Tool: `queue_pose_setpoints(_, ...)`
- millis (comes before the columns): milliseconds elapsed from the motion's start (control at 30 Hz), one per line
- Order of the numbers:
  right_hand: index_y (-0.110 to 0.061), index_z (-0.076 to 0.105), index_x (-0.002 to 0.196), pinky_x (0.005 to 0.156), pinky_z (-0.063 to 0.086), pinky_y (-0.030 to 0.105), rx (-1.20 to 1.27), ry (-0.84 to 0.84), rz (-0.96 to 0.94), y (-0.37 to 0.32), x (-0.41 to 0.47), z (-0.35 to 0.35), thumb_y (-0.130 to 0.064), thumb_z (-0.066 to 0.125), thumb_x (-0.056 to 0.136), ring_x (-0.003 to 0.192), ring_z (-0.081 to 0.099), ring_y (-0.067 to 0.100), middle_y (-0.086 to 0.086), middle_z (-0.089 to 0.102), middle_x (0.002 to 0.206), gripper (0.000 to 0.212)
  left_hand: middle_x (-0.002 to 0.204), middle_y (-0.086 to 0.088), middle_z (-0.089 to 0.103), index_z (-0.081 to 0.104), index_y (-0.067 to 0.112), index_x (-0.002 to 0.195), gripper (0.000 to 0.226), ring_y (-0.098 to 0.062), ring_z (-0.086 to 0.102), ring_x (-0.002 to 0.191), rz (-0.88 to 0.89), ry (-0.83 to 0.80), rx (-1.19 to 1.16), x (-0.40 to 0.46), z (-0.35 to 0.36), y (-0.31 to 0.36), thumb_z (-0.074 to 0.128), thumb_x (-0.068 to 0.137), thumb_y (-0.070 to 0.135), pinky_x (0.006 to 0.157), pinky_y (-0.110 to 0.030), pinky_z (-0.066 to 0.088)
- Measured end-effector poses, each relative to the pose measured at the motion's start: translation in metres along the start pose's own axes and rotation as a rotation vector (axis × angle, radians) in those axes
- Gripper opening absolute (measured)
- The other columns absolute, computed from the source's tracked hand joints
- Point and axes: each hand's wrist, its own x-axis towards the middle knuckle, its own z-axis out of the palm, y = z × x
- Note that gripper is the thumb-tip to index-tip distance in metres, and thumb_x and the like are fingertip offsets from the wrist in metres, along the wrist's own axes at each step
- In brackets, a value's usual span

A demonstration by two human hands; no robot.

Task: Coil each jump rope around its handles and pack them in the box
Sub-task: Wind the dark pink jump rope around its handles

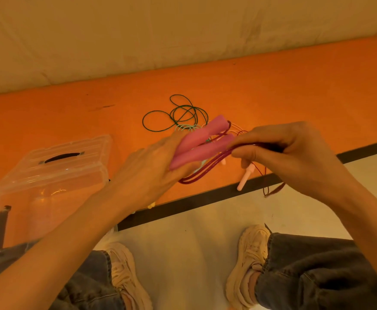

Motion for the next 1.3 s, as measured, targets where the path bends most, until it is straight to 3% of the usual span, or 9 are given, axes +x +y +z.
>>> queue_pose_setpoints(167,-0.021,0.073,0.101,0.070,0.048,0.013,-0.016,0.008,0.039,0.004,0.001,0.000,-0.034,0.060,0.081,0.079,0.067,0.003,-0.006,0.072,0.075,0.028,0.081,0.028,0.043,0.030,0.048,0.130,0.063,-0.005,0.046,0.073,-0.010,-0.033,-0.045,0.003,0.001,0.000,0.021,0.077,0.081,0.062,-0.030,0.037)
queue_pose_setpoints(367,-0.029,0.072,0.094,0.065,0.045,0.009,-0.030,0.054,0.092,0.007,0.003,-0.001,-0.037,0.058,0.080,0.079,0.064,0.002,-0.002,0.072,0.078,0.021,0.105,0.016,0.056,0.030,0.040,0.137,0.098,-0.012,0.058,0.089,-0.018,-0.123,-0.025,0.000,-0.003,0.002,0.022,0.058,0.097,0.069,-0.032,0.044)
queue_pose_setpoints(433,-0.035,0.069,0.089,0.063,0.045,0.009,-0.057,0.064,0.081,0.005,0.004,0.003,-0.041,0.057,0.078,0.075,0.063,0.002,-0.008,0.070,0.075,0.017,0.117,0.013,0.058,0.033,0.037,0.138,0.098,-0.016,0.061,0.099,-0.020,-0.110,0.196,-0.003,0.000,0.006,0.032,0.057,0.094,0.076,-0.034,0.040)
queue_pose_setpoints(533,-0.039,0.067,0.090,0.059,0.048,0.021,-0.162,0.042,0.032,0.002,0.005,0.010,-0.051,0.054,0.077,0.074,0.063,0.009,-0.016,0.068,0.076,0.022,0.104,0.008,0.067,0.051,0.026,0.129,0.086,-0.018,0.068,0.077,0.061,0.015,0.473,-0.006,0.010,0.006,0.027,0.072,0.086,0.066,-0.037,0.047)
queue_pose_setpoints(600,-0.042,0.066,0.088,0.059,0.047,0.028,-0.238,0.030,-0.007,0.001,0.006,0.010,-0.054,0.055,0.076,0.074,0.062,0.013,-0.016,0.069,0.078,0.020,0.090,0.002,0.068,0.058,0.020,0.122,0.077,-0.022,0.067,0.064,0.093,0.035,0.455,-0.006,0.018,-0.002,0.026,0.078,0.075,0.054,-0.035,0.050)
queue_pose_setpoints(700,-0.042,0.065,0.091,0.064,0.048,0.013,-0.233,-0.021,-0.025,-0.002,0.005,0.000,-0.052,0.059,0.072,0.084,0.063,0.000,-0.026,0.064,0.084,0.022,0.082,-0.006,0.066,0.060,0.013,0.120,0.070,-0.029,0.063,0.056,0.112,0.020,0.413,-0.008,0.021,-0.011,0.028,0.084,0.064,0.041,-0.034,0.046)
queue_pose_setpoints(933,-0.020,0.074,0.091,0.064,0.043,0.007,-0.215,0.065,-0.100,-0.004,0.008,-0.010,-0.032,0.067,0.080,0.079,0.061,-0.010,-0.018,0.067,0.087,0.018,0.097,-0.003,0.059,0.032,0.019,0.147,0.089,-0.025,0.063,0.080,0.180,-0.077,0.480,-0.015,0.028,-0.008,0.027,0.077,0.074,0.051,-0.029,0.034)
queue_pose_setpoints(1133,-0.013,0.072,0.086,0.065,0.046,0.010,-0.119,0.156,-0.054,-0.002,0.032,0.007,-0.017,0.074,0.079,0.074,0.063,-0.005,-0.011,0.068,0.081,0.008,0.085,0.006,0.067,0.066,0.018,0.116,0.084,-0.014,0.065,0.066,0.302,-0.123,0.537,-0.023,0.046,0.010,0.017,0.075,0.074,0.043,-0.025,0.022)
queue_pose_setpoints(1300,-0.010,0.071,0.085,0.065,0.050,0.012,-0.066,0.170,0.036,0.012,0.042,0.003,-0.013,0.074,0.079,0.070,0.066,-0.002,-0.004,0.071,0.078,0.007,0.088,-0.001,0.067,0.040,0.005,0.142,0.094,-0.019,0.066,0.072,0.268,-0.038,0.377,-0.022,0.027,0.012,0.037,0.076,0.072,0.044,-0.026,0.038)
